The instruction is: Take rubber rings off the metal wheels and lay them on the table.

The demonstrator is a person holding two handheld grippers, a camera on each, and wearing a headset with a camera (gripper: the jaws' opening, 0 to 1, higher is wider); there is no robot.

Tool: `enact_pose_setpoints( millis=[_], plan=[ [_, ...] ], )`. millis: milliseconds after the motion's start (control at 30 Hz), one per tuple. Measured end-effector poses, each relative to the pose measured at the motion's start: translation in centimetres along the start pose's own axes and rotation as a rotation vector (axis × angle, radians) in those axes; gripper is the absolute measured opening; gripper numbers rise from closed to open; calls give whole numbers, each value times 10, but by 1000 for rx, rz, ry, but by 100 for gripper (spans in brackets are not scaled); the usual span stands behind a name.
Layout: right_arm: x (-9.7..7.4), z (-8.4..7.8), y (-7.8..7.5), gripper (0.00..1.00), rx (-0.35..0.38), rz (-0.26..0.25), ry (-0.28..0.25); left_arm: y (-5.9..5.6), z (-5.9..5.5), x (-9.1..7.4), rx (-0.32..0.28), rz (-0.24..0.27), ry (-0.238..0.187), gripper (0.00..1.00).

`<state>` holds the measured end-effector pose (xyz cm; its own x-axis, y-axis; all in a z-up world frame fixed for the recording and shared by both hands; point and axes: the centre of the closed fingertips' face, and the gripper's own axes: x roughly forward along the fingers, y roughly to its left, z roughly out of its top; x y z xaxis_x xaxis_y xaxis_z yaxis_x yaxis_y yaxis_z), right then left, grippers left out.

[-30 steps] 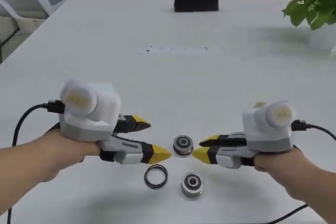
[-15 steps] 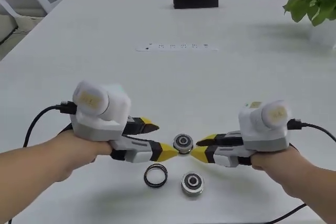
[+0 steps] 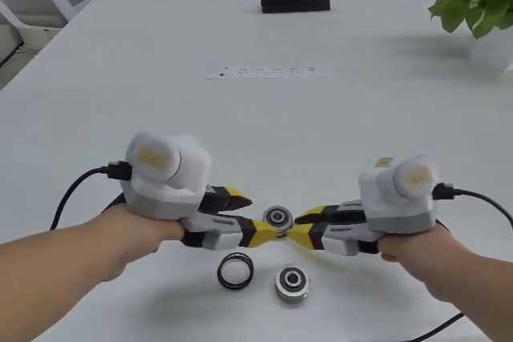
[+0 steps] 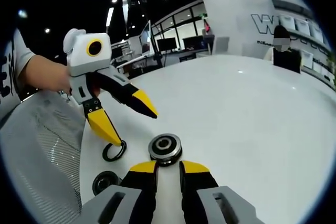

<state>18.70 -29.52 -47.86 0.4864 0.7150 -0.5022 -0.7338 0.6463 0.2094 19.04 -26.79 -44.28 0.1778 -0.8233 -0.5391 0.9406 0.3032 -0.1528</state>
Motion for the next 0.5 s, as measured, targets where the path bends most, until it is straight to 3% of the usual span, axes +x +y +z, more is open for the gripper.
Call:
enact_pose_setpoints(
  millis=[500],
  plan=[
    [0, -1, 0, 9, -25, -4, 0, -2, -5, 16, 47, -6, 41, 27]
  ],
)
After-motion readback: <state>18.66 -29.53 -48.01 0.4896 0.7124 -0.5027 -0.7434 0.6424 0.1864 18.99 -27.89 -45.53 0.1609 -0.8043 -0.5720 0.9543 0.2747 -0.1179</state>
